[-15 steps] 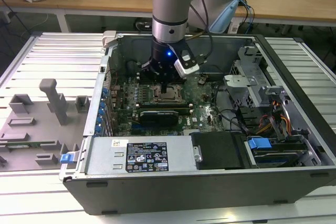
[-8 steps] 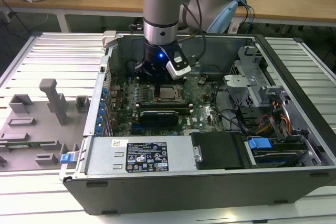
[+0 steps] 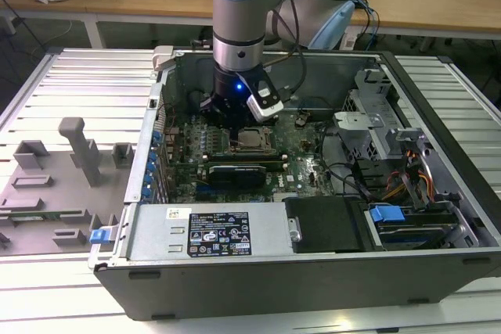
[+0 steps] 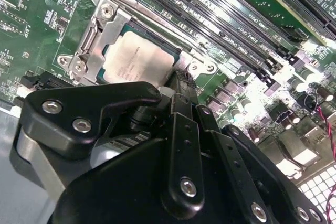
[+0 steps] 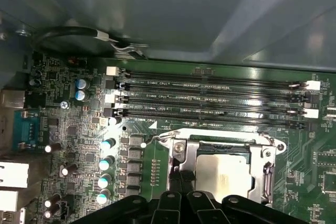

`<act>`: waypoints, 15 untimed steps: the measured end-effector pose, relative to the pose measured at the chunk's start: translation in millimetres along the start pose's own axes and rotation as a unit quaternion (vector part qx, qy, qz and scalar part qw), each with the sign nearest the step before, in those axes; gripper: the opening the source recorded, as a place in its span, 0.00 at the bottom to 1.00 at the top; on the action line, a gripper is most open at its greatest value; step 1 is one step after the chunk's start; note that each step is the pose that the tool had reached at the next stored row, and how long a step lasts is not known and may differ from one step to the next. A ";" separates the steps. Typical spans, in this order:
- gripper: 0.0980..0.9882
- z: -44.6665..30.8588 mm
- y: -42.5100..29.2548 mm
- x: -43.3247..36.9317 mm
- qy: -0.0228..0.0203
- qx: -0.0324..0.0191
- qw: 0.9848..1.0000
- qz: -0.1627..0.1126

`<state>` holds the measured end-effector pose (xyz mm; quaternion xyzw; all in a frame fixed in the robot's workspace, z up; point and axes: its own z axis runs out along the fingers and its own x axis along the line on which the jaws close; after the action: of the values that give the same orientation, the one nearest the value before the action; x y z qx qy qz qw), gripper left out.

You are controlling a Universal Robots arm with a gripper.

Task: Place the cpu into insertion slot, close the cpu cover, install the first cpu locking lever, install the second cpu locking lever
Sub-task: 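Close the cpu cover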

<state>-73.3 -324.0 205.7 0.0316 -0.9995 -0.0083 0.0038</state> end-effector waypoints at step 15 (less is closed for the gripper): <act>0.01 -10.3 -0.2 -6.4 0.000 0.000 1.000 0.000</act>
<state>-66.8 -323.9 215.9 0.0316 -0.9995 -0.0084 0.0038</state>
